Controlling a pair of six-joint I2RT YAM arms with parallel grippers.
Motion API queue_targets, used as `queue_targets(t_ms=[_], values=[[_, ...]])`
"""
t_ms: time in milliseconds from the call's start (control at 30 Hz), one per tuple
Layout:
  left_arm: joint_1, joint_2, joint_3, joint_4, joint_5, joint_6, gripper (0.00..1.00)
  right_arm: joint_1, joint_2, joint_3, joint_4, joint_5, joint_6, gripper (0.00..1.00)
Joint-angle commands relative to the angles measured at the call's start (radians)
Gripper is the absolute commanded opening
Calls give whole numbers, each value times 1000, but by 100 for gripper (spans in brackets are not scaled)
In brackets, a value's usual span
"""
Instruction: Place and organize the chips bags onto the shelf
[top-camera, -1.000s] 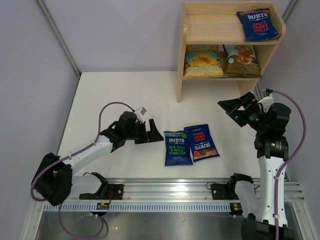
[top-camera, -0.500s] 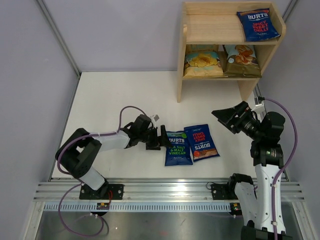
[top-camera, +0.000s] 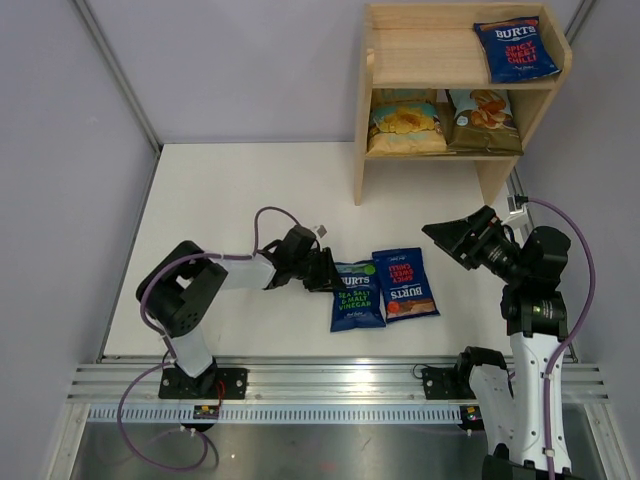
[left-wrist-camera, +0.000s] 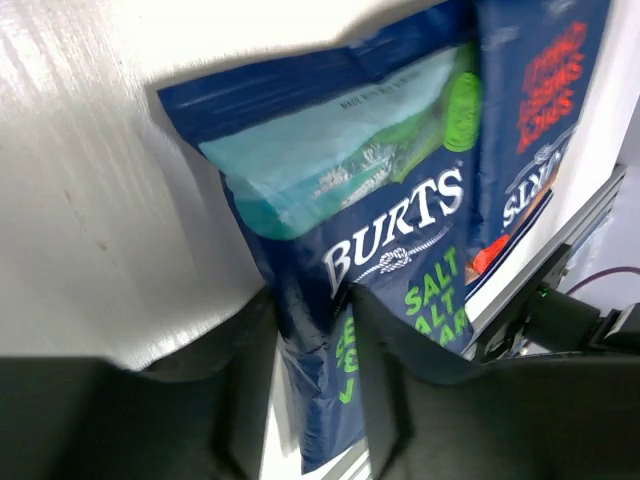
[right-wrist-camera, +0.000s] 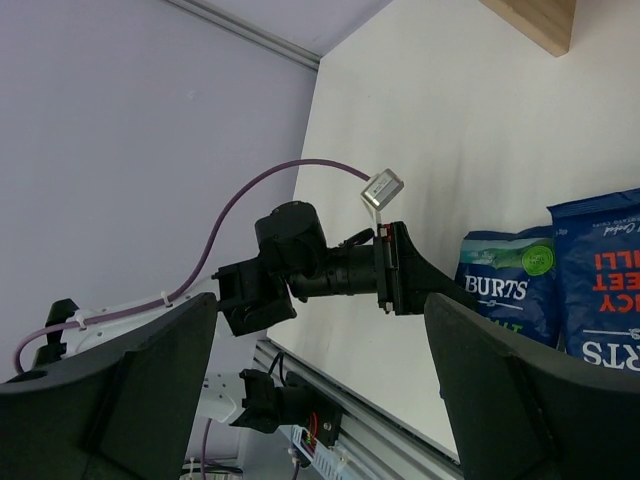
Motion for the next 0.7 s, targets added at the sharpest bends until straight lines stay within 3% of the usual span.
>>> queue_targets(t_ms=[0,233,433,667], values=[[-6,29,1,0,-80,-3,29,9,-11,17,14,-24,-10,92],[-6,-117,-80,15,-195,-53,0,9,-6,-7,22,-16,-21,92],[2,-272,-124,-14,-313,-106,0,10,16,-90,90,-33,7,91],[11,-441,-121,-33,-374,-163,0,79,75,-303,450,-67,250,89]])
